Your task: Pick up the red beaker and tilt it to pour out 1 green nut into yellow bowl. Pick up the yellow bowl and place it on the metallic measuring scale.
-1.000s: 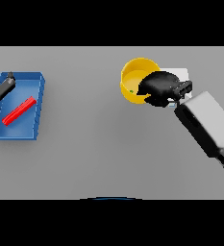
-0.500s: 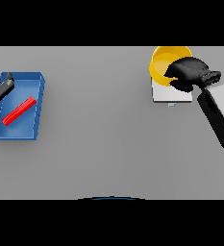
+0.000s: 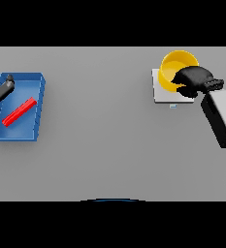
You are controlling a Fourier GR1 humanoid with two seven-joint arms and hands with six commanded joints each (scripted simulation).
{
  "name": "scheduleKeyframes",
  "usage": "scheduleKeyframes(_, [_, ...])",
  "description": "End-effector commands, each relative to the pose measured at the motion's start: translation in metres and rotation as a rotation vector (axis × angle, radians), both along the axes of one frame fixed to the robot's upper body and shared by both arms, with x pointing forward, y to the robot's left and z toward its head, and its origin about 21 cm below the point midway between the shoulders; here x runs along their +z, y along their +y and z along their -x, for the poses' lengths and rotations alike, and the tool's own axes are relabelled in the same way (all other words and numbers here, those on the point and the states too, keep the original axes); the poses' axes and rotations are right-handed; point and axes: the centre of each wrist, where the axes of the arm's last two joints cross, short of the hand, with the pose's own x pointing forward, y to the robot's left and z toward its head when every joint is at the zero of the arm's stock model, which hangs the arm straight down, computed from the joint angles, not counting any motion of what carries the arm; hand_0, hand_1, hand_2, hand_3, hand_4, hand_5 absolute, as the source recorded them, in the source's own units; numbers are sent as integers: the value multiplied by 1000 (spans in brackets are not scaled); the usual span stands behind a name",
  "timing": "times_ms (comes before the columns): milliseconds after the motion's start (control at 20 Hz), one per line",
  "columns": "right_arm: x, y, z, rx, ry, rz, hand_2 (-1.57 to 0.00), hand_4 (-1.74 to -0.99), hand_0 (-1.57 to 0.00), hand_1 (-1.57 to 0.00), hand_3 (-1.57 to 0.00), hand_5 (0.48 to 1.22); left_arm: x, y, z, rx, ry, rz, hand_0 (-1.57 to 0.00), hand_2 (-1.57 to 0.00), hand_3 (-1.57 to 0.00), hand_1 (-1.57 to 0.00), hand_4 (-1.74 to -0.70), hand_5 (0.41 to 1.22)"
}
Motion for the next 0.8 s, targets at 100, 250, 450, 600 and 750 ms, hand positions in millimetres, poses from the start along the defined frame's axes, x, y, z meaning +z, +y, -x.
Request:
scheduleKeyframes(100, [-4,-3,-2,8,-4,-30,-1345,-1741,-1571,-1571,-1403,1221,3,-3,-4,-2,-4,-2,1,1,1,1,-726,673])
scheduleKeyframes(250, [-5,-4,-1,-4,9,-37,-1335,-1741,-1464,-1571,-1451,1221,1,-1,-3,2,5,0,1,1,1,1,-722,668])
scheduleKeyframes(450, [-1,-2,-3,-7,13,-45,-1286,-1688,-1439,-1337,-990,1221,2,-4,-4,3,-1,-7,1,1,1,1,-722,671])
scheduleKeyframes(600, [1,1,-5,-7,33,-14,-782,-1609,-792,-705,-723,1029,2,-5,-2,-3,-7,-2,1,1,1,1,-719,667])
scheduleKeyframes(750, [-2,1,-5,17,43,18,-464,-1567,-405,-360,-552,929,1,-6,-3,-10,-10,-2,1,1,1,1,-721,663])
